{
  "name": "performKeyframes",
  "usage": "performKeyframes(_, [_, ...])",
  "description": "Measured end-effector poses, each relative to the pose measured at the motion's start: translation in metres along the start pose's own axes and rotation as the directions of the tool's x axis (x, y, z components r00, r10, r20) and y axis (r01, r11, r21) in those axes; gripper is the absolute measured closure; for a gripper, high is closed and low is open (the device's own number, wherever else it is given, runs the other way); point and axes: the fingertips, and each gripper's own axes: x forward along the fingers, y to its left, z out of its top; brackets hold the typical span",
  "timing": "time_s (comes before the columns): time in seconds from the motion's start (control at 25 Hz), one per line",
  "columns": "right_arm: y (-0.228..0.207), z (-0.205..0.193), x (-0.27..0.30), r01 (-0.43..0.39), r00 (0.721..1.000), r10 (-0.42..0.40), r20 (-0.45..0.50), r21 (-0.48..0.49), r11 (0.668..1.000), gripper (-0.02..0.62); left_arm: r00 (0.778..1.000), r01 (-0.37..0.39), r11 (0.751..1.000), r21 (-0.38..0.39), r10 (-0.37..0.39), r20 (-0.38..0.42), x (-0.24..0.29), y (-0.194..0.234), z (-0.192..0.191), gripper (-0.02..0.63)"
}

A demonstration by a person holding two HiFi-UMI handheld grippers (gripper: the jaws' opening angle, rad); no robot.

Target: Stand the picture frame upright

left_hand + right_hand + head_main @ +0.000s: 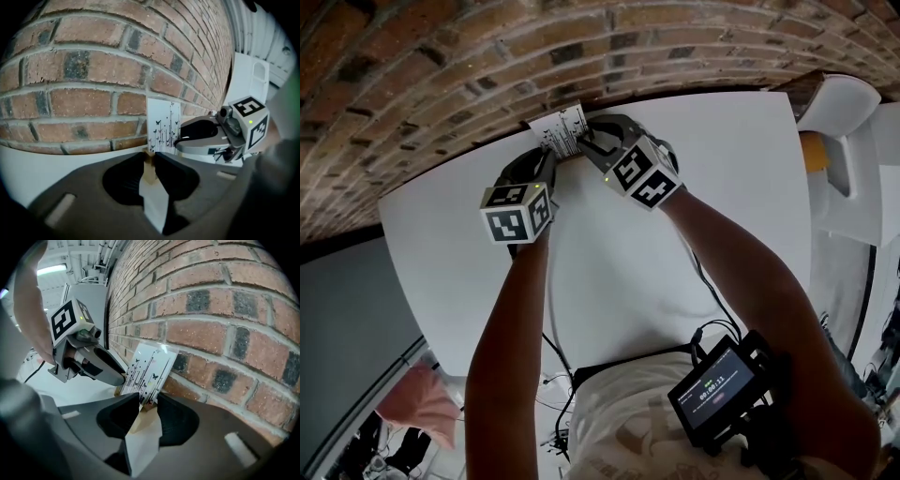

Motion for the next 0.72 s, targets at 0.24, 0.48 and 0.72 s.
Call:
performKeyframes(0.24, [-0.018,0.003,0.009,0.06,0.998,-0.06,0.006,-0.068,0.996,0.466,0.999,-0.028,0.999,0.044,0.026,0.031,0.017,0.008,0.012,0.531])
performKeyframes(0.48, [-0.027,0.001,0.012,0.097,0.995,-0.095,0.029,-0.082,0.992,0.466,0.998,-0.037,0.996,0.081,0.032,0.059,0.027,0.01,0.017,0.531])
performKeyframes(0.72, [-0.03,-0.001,0.013,0.12,0.993,-0.118,0.03,-0.078,0.99,0.46,0.997,-0.052,0.996,0.079,0.047,0.063,0.03,0.01,0.017,0.529])
